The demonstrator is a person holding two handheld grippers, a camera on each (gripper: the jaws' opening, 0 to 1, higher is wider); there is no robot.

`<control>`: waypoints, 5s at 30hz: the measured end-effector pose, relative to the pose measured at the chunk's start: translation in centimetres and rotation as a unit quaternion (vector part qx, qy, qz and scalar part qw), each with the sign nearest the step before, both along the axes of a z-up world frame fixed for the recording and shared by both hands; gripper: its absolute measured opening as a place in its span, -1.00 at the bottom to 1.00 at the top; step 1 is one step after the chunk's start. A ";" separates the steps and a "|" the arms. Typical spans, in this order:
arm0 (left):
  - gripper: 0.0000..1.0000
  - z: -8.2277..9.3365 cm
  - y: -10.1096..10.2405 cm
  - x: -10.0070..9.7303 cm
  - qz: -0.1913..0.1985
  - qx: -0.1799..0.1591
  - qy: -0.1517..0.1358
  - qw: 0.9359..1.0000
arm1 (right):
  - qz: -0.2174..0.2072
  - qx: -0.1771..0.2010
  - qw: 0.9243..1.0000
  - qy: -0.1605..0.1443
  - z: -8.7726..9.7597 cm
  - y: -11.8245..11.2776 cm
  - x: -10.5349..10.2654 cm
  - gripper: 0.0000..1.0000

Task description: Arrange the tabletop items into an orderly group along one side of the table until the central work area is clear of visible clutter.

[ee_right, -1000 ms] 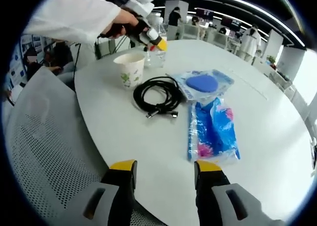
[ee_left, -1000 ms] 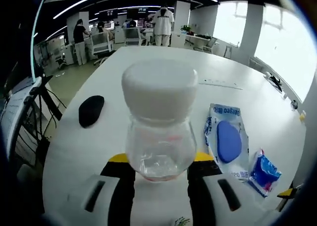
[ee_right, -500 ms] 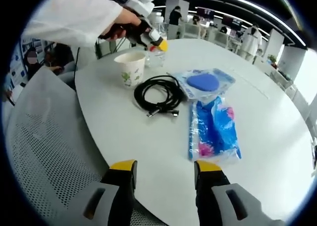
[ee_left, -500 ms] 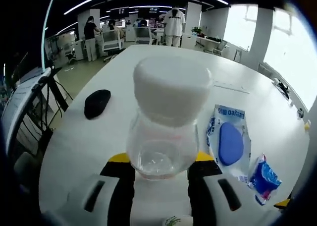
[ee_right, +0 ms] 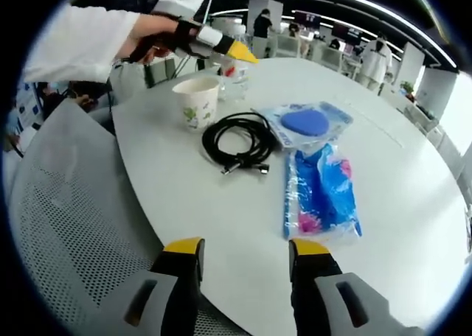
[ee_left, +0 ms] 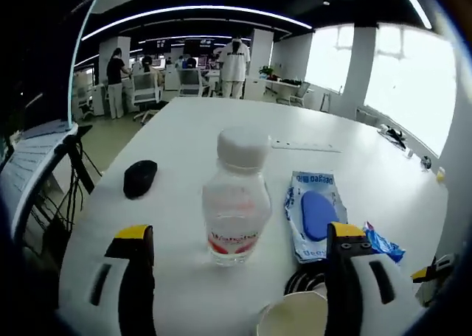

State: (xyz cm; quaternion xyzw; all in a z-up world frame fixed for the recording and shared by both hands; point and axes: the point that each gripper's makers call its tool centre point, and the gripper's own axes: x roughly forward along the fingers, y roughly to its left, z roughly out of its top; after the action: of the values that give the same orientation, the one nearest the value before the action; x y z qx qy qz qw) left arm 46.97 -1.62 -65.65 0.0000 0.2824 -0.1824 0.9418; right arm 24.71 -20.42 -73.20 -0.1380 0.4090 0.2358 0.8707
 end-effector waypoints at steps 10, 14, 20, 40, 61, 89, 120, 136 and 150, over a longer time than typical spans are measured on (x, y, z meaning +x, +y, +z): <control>1.00 1.2 1.6 -3.4 -0.023 0.005 -0.027 0.999 | 0.002 0.002 1.000 0.002 0.0 0.0 -0.2 -0.11; 1.00 1.8 2.2 -5.4 -0.037 0.012 -0.040 0.998 | 0.001 0.004 1.000 0.000 0.0 0.0 -0.2 -0.11; 1.00 2.3 3.0 -8.2 -0.057 0.026 -0.058 0.996 | 0.001 0.006 1.000 0.000 0.1 0.1 -0.2 -0.11; 1.00 2.6 2.4 -15.3 -0.152 0.089 -0.139 0.974 | -0.010 0.032 0.999 0.004 0.2 0.3 -0.2 -0.09; 1.00 0.9 3.8 -15.5 -0.118 0.055 -0.129 0.983 | -0.028 0.083 0.996 -0.002 1.1 1.0 0.3 -0.02; 0.92 -0.6 3.1 -16.1 -0.136 0.043 -0.099 0.985 | 0.040 0.211 0.976 -0.034 8.9 14.4 11.3 0.55; 0.47 -1.2 4.1 -16.4 -0.124 0.066 -0.078 0.987 | 0.118 0.078 0.990 0.014 3.5 18.6 13.3 -0.10; 0.41 -1.0 4.3 -16.3 -0.123 0.070 -0.079 0.987 | 0.095 0.106 0.990 -0.011 5.5 15.7 15.2 -0.13; 0.36 -1.1 4.4 -16.3 -0.123 0.072 -0.078 0.987 | 0.044 0.132 0.989 -0.049 9.7 11.3 21.9 -0.14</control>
State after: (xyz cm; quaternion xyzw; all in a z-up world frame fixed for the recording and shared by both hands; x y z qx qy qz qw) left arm 30.65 2.80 -66.73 0.1168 0.2182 -0.2750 0.9290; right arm 46.56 -9.15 -63.53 -0.0512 0.3247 0.3184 0.8892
